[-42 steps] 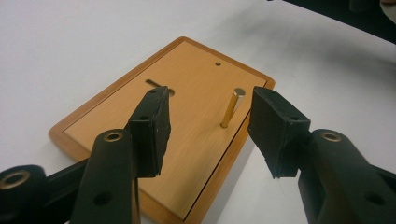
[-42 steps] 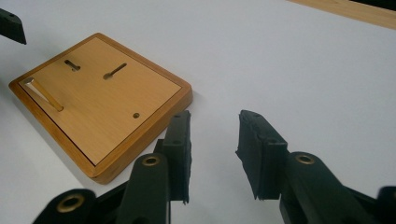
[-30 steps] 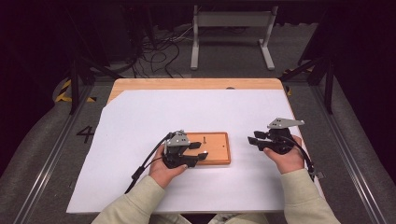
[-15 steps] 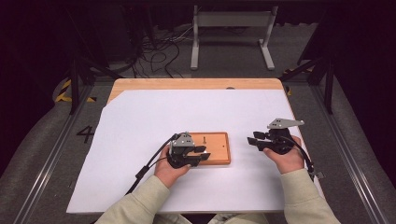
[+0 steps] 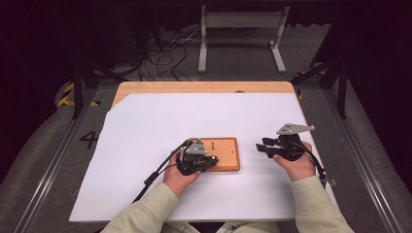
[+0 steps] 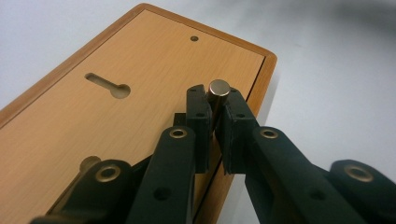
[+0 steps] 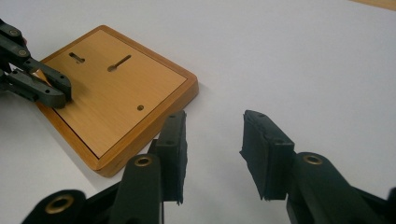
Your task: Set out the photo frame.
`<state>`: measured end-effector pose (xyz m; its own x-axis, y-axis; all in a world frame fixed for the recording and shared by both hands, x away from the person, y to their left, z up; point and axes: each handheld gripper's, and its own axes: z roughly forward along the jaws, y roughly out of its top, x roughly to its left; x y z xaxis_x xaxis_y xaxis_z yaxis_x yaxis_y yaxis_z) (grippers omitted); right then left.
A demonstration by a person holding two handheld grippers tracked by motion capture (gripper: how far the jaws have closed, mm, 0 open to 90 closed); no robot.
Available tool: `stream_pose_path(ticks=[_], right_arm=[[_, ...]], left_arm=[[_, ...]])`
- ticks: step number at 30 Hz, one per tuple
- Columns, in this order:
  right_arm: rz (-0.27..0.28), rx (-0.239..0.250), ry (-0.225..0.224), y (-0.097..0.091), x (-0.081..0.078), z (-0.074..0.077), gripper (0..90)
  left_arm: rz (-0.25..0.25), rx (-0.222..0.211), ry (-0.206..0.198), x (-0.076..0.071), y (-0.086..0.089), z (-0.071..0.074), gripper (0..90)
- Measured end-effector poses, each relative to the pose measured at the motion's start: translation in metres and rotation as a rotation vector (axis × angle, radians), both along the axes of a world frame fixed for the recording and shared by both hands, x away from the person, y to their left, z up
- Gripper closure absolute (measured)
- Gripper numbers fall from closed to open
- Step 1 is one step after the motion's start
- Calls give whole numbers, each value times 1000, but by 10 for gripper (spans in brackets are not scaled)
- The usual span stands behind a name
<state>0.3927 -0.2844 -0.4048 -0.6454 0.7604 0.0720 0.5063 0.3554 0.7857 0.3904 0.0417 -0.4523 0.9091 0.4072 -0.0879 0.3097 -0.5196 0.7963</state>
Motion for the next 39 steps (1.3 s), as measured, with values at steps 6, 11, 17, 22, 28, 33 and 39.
stream_pose_path(ticks=[6, 11, 17, 22, 28, 33, 39], right_arm=[[1, -3, 3, 0, 0, -1, 606], [3, -7, 4, 1, 0, -2, 606], [7, -10, -1, 1, 0, -2, 606], [8, -11, -2, 0, 0, -2, 606], [16, -22, -17, 1, -1, -1, 611], [23, -32, -40, 3, -1, 0, 631], [24, -31, -39, 3, -2, 1, 636]], left_arm=[[-11, 11, -31, -1, 0, -1, 840], [1, 23, -85, -6, -1, -2, 841], [-11, 70, -162, -11, -4, -2, 841], [-24, 89, -220, -16, -4, -3, 840], [-49, 142, -298, -29, -6, -2, 839], [-70, 174, -372, -38, -8, -2, 838], [-89, 214, -464, -46, -9, -4, 835]])
